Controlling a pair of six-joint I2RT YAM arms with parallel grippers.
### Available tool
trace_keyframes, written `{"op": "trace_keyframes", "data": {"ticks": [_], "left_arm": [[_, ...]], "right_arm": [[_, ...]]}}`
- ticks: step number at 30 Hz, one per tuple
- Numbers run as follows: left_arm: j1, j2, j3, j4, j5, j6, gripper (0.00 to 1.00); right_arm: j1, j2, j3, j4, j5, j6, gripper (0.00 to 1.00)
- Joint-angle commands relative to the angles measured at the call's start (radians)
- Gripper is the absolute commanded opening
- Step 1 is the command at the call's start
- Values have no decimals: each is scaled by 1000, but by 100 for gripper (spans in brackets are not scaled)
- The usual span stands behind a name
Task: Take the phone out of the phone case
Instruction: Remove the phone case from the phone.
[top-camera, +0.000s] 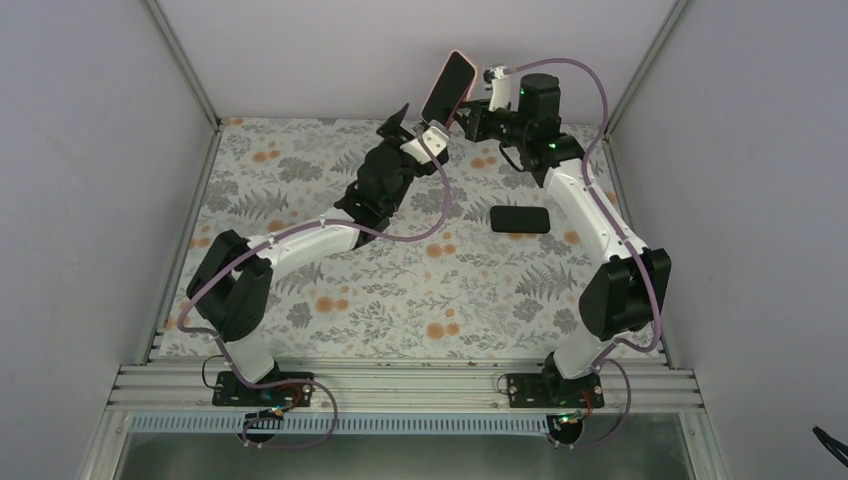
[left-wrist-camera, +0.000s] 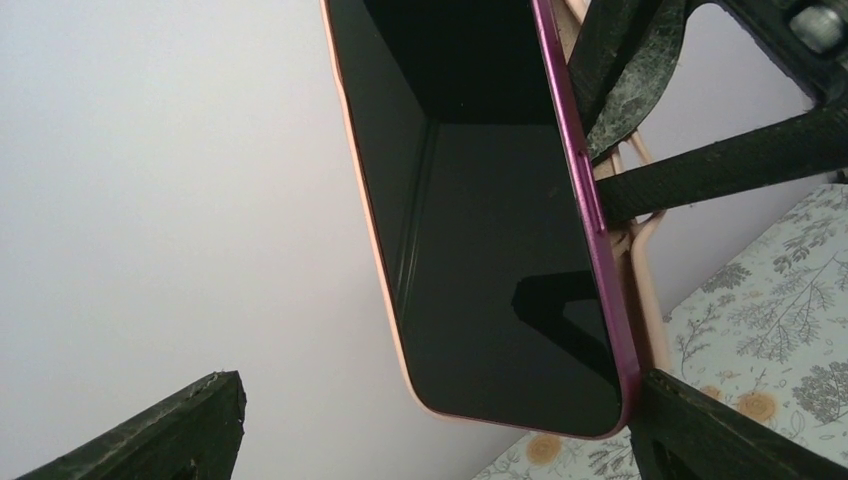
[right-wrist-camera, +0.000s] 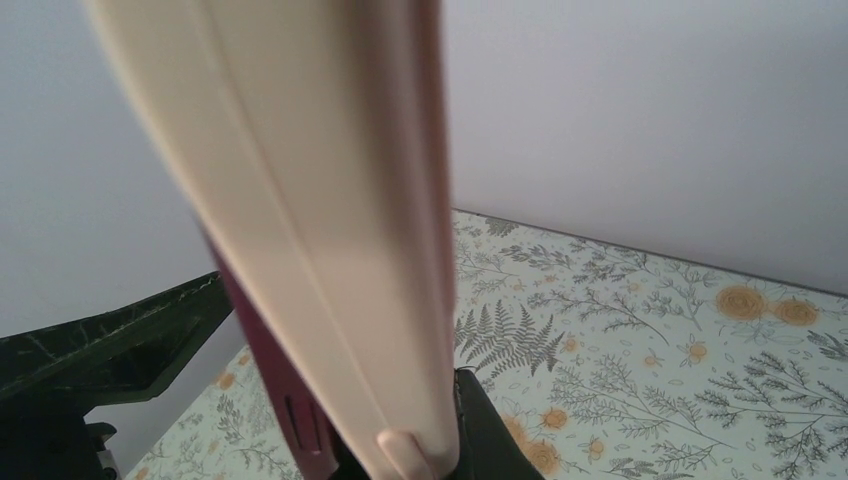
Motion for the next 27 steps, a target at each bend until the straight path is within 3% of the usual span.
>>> {"op": "trace_keyframes", "data": {"ticks": [1,11,18,27], "left_arm": [[-1,22,43,61,-60,26,94],[-27,69,55,218,-198,153,92],[-26,114,89,242,-261,189,92],[-16,180,167,248,-311,233,70]], "right_arm": [[6,-37,-3,56,-37,8,3],[10,-32,-16,62,-45,8,2],[19,-39,-26,64,-55,6,2],[60,-38,-47,79,-112,4,2]]}}
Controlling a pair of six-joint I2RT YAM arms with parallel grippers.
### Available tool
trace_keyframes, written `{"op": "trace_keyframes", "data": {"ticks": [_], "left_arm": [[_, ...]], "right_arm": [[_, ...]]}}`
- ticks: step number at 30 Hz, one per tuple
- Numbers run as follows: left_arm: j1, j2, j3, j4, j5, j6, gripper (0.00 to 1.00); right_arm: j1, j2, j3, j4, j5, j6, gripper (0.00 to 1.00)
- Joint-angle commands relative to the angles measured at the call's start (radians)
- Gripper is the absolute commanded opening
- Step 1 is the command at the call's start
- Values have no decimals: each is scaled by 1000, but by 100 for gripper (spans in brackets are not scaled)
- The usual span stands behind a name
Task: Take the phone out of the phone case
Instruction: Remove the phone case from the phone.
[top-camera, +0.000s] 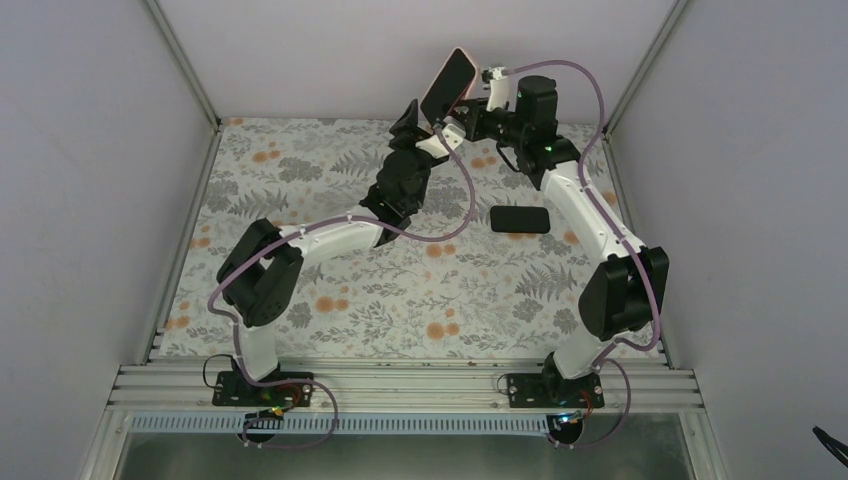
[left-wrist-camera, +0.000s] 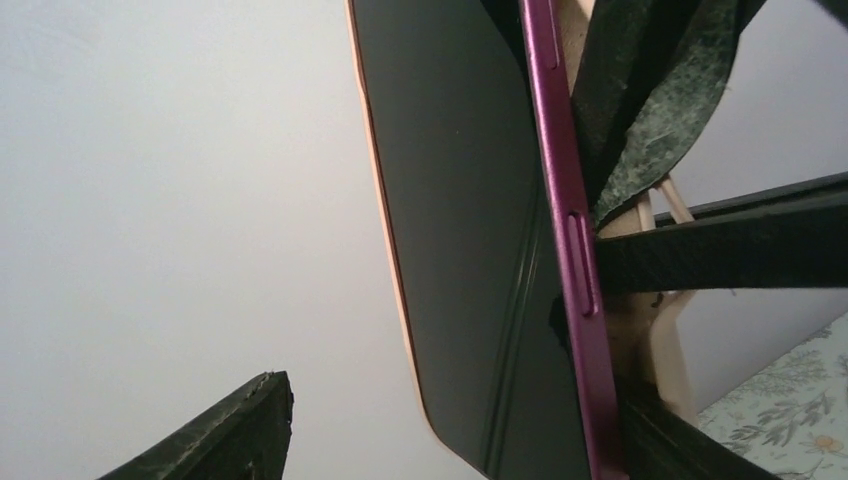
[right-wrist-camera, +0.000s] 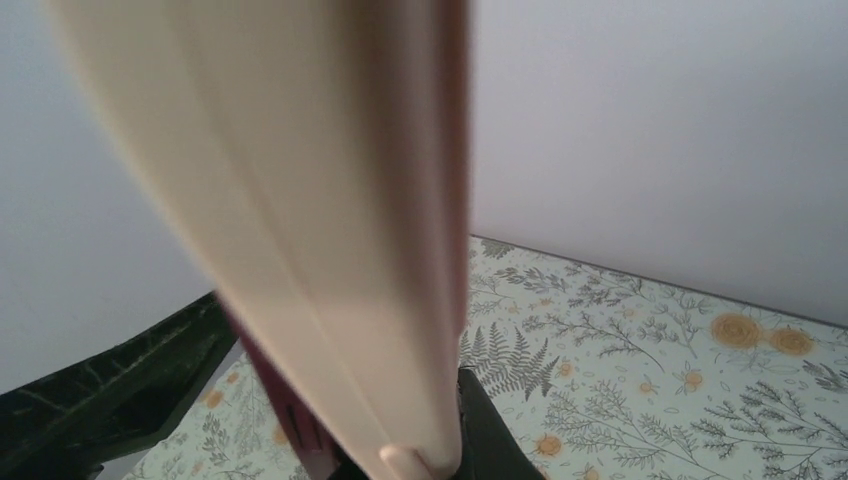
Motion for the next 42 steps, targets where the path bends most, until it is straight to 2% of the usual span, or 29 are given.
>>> {"op": "trace_keyframes", "data": {"ticks": [1,7,12,19,28,32,36,42], "left_arm": [[31,40,74,65,-86,42,68],[31,88,113,120,-73,129,62],[24,105,121,175,-33,169,49],[-13,163,141,293,-12,275,37],[-15,191,169,312,-3,289,22],[-18,189,173,307,2,288,11],[-24,180,165,305,9,287,3],[-39,160,141,297,12,281,2]], "right_arm": [[56,-36,-17,1,-138,4,2],[112,-15,-21,1,-162,-3,2],[118,17,-11,-2,-173,4,2],[119,53,-7,2,-186,15,2],[120,55,-5,1,-198,14,2],[119,57,-4,1,-197,12,2],[121,57,2,-24,-136,-22,2],[121,65,26,-86,65,-92,3]]}}
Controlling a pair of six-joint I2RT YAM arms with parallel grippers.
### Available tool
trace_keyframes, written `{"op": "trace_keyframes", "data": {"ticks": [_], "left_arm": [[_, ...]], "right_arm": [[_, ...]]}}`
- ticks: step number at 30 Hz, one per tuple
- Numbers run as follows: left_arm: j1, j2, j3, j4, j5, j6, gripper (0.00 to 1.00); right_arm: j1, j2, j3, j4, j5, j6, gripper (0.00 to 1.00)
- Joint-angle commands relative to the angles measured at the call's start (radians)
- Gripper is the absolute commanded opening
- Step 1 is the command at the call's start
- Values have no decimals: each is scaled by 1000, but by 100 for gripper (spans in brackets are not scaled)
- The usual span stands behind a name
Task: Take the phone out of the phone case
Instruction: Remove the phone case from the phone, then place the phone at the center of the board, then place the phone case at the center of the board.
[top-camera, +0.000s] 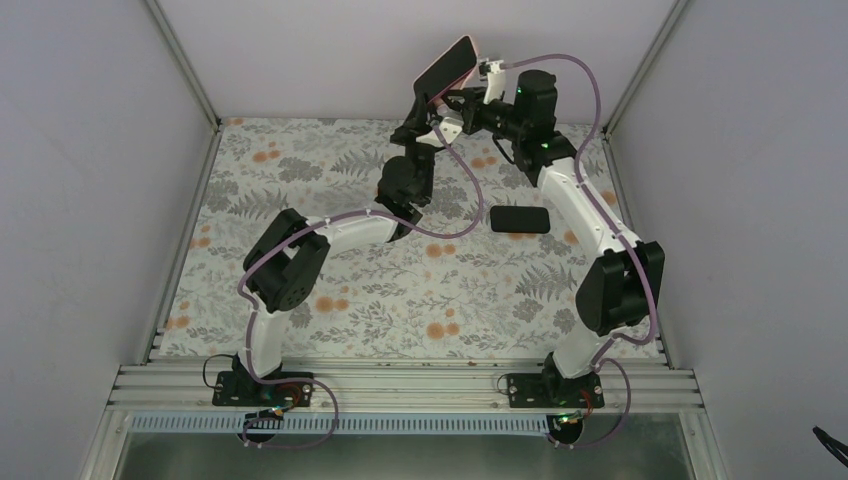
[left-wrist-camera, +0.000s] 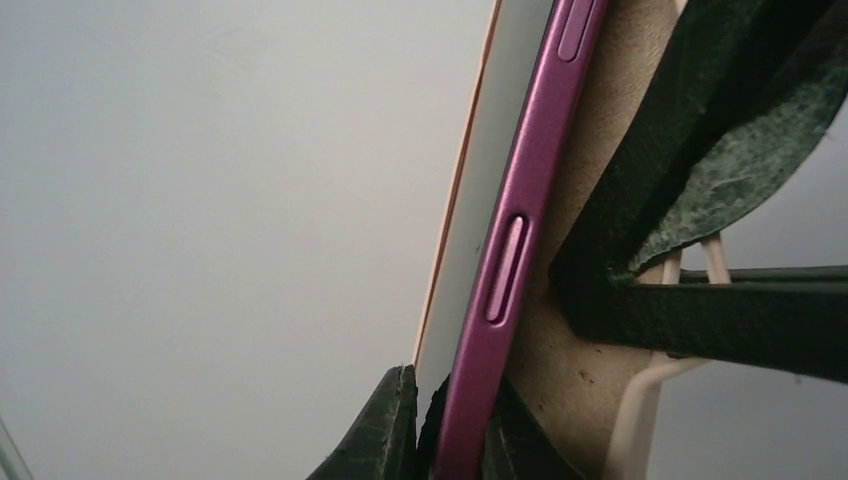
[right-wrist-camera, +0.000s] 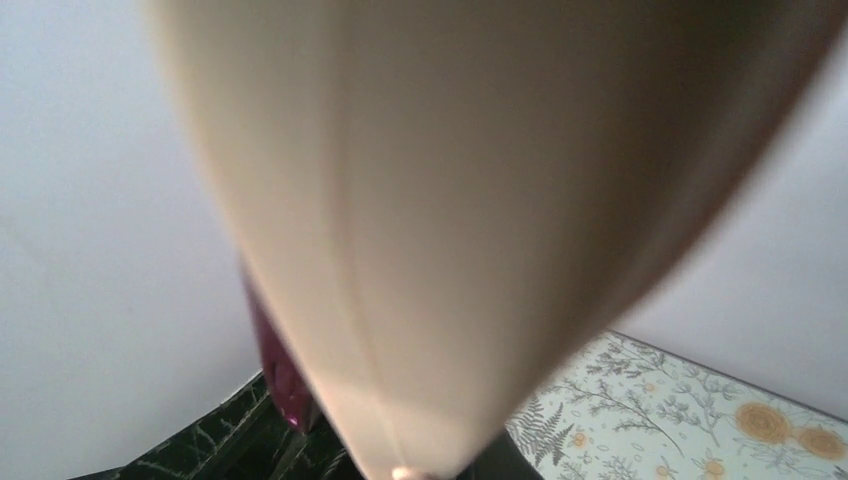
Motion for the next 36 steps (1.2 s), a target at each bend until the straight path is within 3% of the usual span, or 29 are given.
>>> {"op": "trace_keyframes", "data": {"ticks": [1,7,14,22,29,33,36], "left_arm": [[-44,-15,31,-70,69,165,2],[-73,-108,9,-230,94,51,2],[-81,-182,-48,-313,88,21,2],[-52,-268,-216,-293,29,110,2],[47,-359,-362,-268,-3,202,2],[118,-413,-481,-206,-16,271,2],[187,-433,-558,-187,-19,318,2]], "right_arm": [[106,35,18,-229,154,-89,2],[85,85,110,-313,388,-179,3],[54,71,107,-328,405,-202,3],[-44,-4,36,-327,238,-217,3],[-115,12,36,-427,112,-309,3],[-145,63,58,-534,9,-398,3],[-145,149,118,-716,-87,-511,3]]}}
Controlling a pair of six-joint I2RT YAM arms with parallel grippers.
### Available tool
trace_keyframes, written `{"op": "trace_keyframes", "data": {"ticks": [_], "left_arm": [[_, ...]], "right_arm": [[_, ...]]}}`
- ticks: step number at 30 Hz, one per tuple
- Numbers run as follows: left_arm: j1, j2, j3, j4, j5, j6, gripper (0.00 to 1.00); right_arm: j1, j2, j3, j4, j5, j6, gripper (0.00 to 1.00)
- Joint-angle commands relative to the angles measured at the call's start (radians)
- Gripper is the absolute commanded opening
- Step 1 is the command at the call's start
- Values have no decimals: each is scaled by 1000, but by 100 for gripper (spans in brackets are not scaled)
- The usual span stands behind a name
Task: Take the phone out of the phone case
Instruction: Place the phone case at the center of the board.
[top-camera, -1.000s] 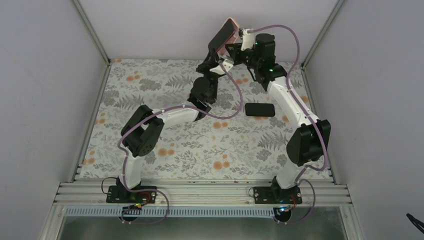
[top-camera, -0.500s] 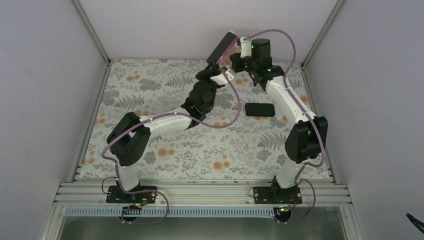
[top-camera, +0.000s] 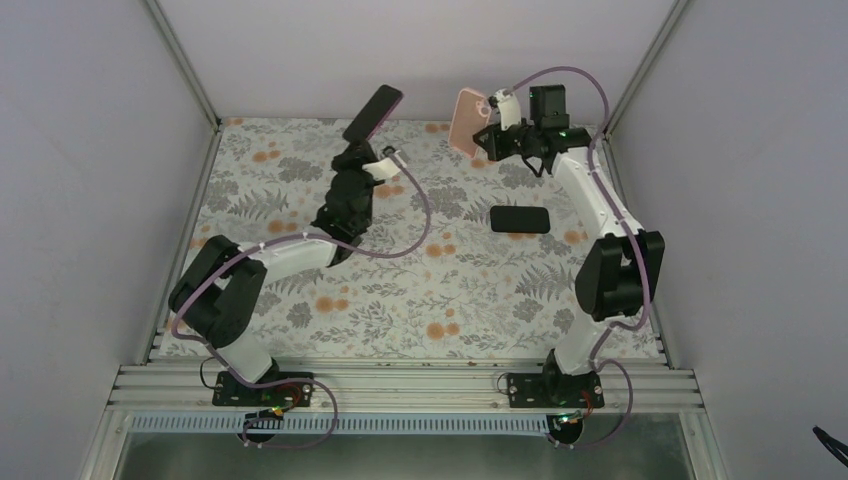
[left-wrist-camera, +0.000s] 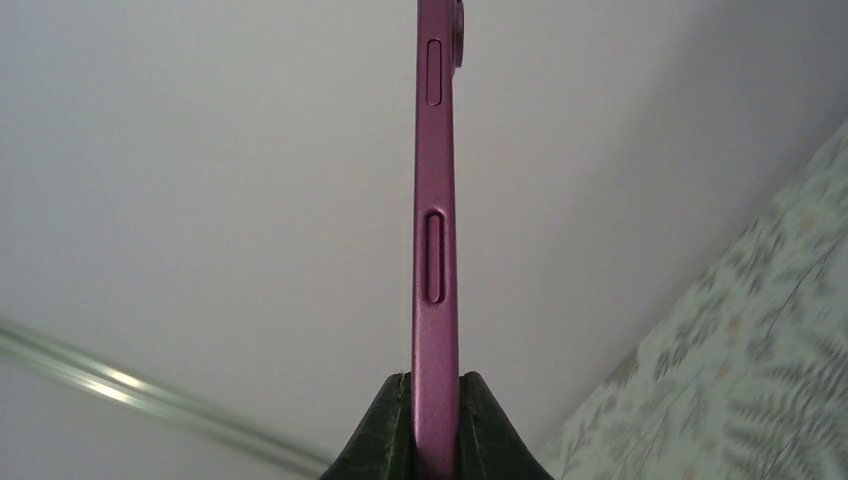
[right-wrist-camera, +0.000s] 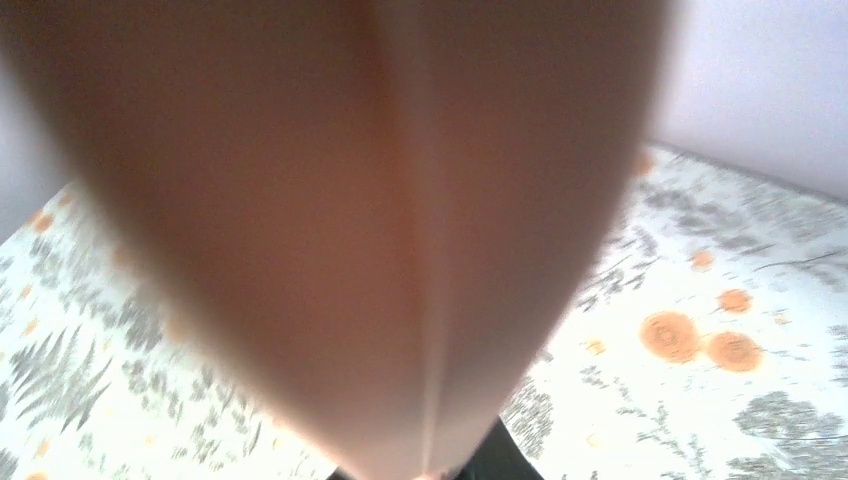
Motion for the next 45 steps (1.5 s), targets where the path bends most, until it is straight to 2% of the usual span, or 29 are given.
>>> {"op": "trace_keyframes", "data": {"ticks": [1,6,9,14,21,25,30,33,36,39,41,45], "left_arm": [[82,-56,-86,114,-19,93,2],[197,-63,-148,19,-15,79,2],[264,-53,-156,-69,2,56,2],[336,-8,-203,-49,5,101,2],[353,82,-280,13,39,138,2],[353,115,-297,-17,50,134,2],[352,130,-299,-139,109,108,5],[350,130,-303,-209,148,113,11],[346,116,-292,-361,209,99,28],[345,97,-292,-472,274,82,35],[345,89,-289,-535,304,79,45],[343,62,-263,-703,396,43,56]], "right_arm": [[-6,123,79,-262,-187,-199,3],[12,232,65,-387,-206,-295,3],[23,283,50,-383,-201,-293,3],[39,378,97,-396,-141,-258,3],[69,478,162,-447,-50,-240,3],[72,481,167,-449,3,-229,3],[77,492,175,-477,66,-233,3],[79,489,181,-501,99,-242,5],[78,482,184,-525,130,-258,7],[78,474,190,-550,147,-274,9],[79,468,197,-569,166,-281,12],[79,445,200,-582,230,-293,21]]}}
